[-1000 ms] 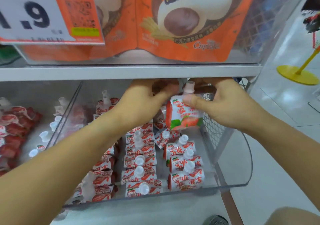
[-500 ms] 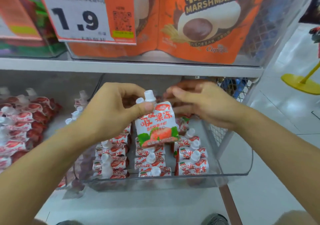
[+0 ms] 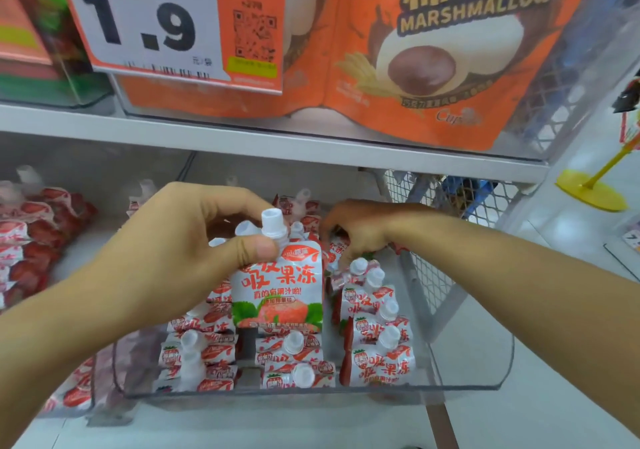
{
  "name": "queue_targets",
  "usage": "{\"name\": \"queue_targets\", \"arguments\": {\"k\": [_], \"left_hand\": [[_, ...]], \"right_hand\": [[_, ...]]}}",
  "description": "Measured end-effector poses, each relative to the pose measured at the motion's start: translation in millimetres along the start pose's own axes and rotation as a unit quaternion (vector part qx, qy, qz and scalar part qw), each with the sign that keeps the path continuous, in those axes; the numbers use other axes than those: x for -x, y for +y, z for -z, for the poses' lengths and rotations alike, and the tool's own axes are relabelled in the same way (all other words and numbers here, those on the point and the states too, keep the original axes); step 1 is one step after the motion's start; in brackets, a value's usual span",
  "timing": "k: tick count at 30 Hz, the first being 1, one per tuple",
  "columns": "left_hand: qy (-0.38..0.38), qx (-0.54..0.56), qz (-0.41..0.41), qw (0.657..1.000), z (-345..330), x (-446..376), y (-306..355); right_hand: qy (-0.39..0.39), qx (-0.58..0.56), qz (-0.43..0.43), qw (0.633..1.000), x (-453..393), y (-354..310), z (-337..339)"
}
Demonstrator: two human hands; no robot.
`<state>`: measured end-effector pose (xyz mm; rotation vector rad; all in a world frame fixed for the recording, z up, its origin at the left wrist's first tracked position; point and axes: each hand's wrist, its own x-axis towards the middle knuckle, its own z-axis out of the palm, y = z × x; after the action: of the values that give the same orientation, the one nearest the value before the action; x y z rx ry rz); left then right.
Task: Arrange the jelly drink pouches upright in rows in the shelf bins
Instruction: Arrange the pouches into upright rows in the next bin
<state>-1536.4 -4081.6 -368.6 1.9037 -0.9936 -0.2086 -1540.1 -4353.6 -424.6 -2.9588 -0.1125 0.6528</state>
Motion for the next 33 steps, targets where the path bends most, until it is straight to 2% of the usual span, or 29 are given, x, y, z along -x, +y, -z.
{"name": "queue_targets", "arguments": {"k": [5,9,15,19,26,30,33], "left_hand": [[-0.003,0.013,-0.001,1.0,-0.7,-0.4,-0.1],[-0.005,0.016,-0.004,1.0,-4.3,-1.1,2.5],[0.009,0.001,-0.007,1.0,-8.6,-0.9,5.2],[0.021,-0.015,-0.004,1.0,-13.6,-6.0,8.6],[0.073,-0.001,-0.025,0.997,-35.9,-21.0,16.0],[0.119,-0.007,-0.046,0.992,-54.3,-34.3,16.4],[0.109,-0.038,-0.07,0.991,-70.9,-48.0,7.9]], "right_hand": [[0.001,0.037,-0.037,0.999,6.1,5.2,-1.3],[-0.015,0.084,-0.026,0.996,16.3,2.0,2.2],[0.066,0.084,-0.045,0.993,47.0,0.4,7.7],[-0.005,0.036,-0.06,0.998,55.9,4.9,4.6],[-0.017,0.029,-0.047,0.998,66.1,10.6,1.3],[-0.065,-0.004,-0.06,0.996,76.1,8.9,-0.5],[-0.058,-0.02,-0.067,0.996,77.7,9.7,-5.5]]}}
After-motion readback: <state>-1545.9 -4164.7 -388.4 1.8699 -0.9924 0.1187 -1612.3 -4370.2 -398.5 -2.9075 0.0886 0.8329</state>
